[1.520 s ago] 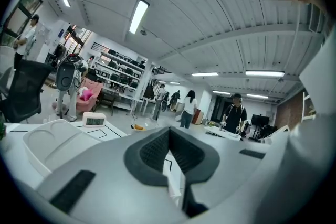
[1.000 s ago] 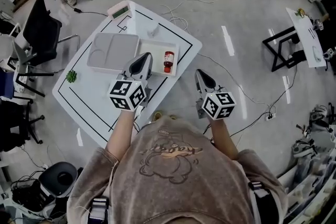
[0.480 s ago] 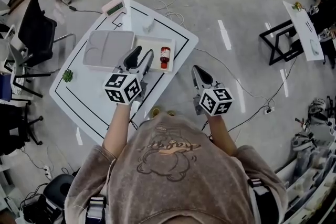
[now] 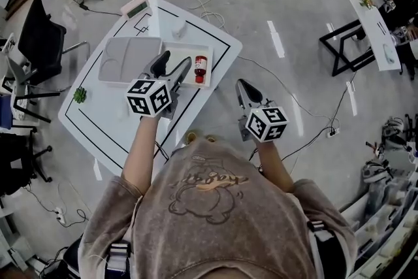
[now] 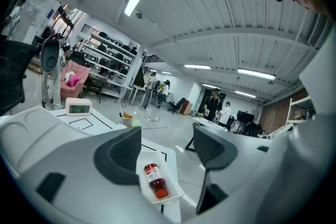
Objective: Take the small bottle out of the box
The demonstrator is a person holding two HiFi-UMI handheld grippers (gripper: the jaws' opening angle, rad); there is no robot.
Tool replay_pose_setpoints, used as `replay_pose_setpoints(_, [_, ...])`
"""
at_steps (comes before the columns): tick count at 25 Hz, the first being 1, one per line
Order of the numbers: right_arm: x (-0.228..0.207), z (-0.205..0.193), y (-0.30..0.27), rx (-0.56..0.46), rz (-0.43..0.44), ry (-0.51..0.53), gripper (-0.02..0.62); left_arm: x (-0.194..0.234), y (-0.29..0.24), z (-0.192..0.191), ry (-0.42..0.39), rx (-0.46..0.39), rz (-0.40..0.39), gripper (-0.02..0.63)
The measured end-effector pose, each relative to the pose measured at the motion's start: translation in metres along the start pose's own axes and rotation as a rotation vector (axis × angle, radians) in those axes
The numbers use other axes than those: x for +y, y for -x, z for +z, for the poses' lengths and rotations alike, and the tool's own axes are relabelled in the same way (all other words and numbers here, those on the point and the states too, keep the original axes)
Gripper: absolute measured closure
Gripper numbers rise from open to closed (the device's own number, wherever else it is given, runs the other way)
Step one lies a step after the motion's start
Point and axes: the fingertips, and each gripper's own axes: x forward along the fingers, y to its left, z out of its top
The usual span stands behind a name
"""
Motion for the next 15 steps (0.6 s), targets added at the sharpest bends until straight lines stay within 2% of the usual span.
replay_pose_setpoints(6, [-0.007,-0.003,0.005,0.003,-0.013,-0.011,0.598,0.005,-0.023,0.012,-0.076,0.075,-0.052,0.295])
replay_pose_setpoints(9, [-0.009,-0.004,0.008,0.002,-0.016,-0.016,0.6,0.009,-0.04,0.008,-0.072,0.124,-0.069,0.288])
replay_pose_setpoints(11, [-0.011,-0.005,0.009,0.0,-0.02,-0.019,0.598,0.009,-0.053,-0.003,-0.068,0.171,-0.09,0.282])
replay_pose_setpoints(15, [-0.014,-0.005,0.013,-0.005,-0.032,-0.028,0.598,0.01,-0.072,-0.04,-0.113,0.318,-0.121,0.268])
